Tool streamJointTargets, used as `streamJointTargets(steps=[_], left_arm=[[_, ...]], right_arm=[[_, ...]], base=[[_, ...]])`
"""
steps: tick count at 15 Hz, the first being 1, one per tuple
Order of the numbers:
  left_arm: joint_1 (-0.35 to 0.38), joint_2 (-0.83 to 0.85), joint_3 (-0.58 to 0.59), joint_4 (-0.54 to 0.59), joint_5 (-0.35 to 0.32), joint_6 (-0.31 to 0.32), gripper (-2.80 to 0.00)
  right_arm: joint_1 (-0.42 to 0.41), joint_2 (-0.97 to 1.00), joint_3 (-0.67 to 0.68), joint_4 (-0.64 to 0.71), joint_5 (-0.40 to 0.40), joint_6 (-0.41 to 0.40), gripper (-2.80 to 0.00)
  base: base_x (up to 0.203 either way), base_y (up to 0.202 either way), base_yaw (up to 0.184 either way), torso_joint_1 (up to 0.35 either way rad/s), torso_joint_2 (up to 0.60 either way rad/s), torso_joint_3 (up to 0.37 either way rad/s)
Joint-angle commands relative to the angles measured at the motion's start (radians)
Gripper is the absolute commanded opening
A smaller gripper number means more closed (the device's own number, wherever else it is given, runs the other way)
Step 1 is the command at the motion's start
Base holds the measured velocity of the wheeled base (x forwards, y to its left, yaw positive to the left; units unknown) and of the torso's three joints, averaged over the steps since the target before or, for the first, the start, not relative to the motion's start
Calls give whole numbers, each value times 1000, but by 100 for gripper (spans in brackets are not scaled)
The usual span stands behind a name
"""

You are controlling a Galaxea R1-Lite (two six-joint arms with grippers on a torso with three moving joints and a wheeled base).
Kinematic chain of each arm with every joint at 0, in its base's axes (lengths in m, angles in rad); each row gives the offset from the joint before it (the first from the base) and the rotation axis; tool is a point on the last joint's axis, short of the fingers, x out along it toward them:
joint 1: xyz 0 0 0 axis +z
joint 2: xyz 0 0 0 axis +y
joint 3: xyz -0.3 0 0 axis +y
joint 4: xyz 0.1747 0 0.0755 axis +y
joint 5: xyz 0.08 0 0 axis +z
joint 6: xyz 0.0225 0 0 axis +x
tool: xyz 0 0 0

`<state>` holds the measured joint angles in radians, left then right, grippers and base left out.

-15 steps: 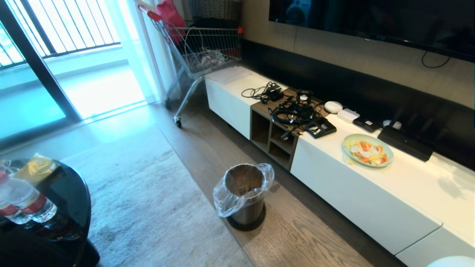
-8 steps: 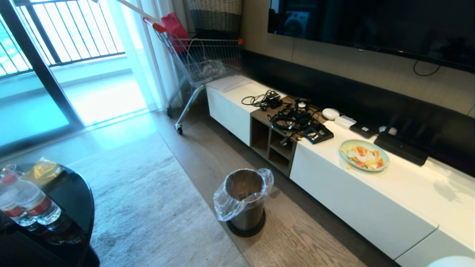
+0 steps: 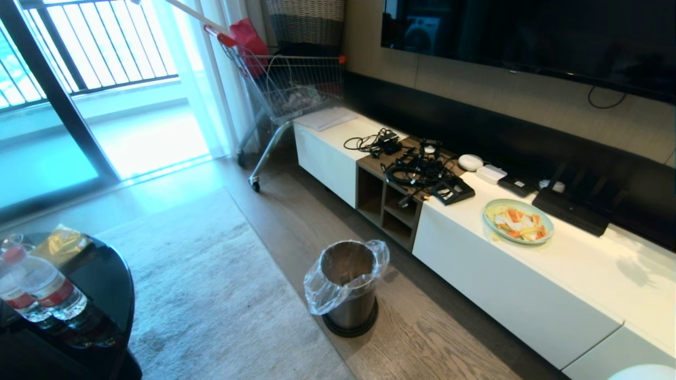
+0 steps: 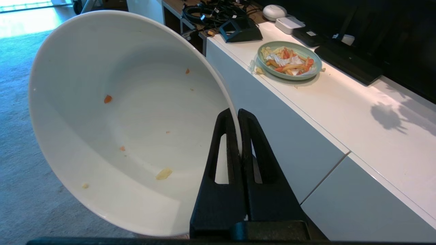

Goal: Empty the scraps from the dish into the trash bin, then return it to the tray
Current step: Put the bowl back to the table

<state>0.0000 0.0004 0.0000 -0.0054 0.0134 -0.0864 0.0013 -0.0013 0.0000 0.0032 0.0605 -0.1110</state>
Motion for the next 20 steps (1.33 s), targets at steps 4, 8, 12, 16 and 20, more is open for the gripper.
streamJointTargets(steps=[4,8,12,16,20], left_arm=[[0,0,0,-1,0,-1,-280],[0,0,0,-1,0,-1,-280],[0,0,0,-1,0,-1,-280],[0,0,0,-1,0,-1,-280],[0,0,0,-1,0,-1,-280]], right_arm=[[0,1,0,0,1,-1,-280],[0,1,0,0,1,-1,-280],[0,1,0,0,1,-1,-280],[0,1,0,0,1,-1,-280],[0,1,0,0,1,-1,-280]], base=[[0,0,0,0,0,0],[-52,0,0,3,3,1],[-185,0,-1,2,3,2],[-186,0,-1,-1,3,2],[-119,0,-1,-1,2,3]])
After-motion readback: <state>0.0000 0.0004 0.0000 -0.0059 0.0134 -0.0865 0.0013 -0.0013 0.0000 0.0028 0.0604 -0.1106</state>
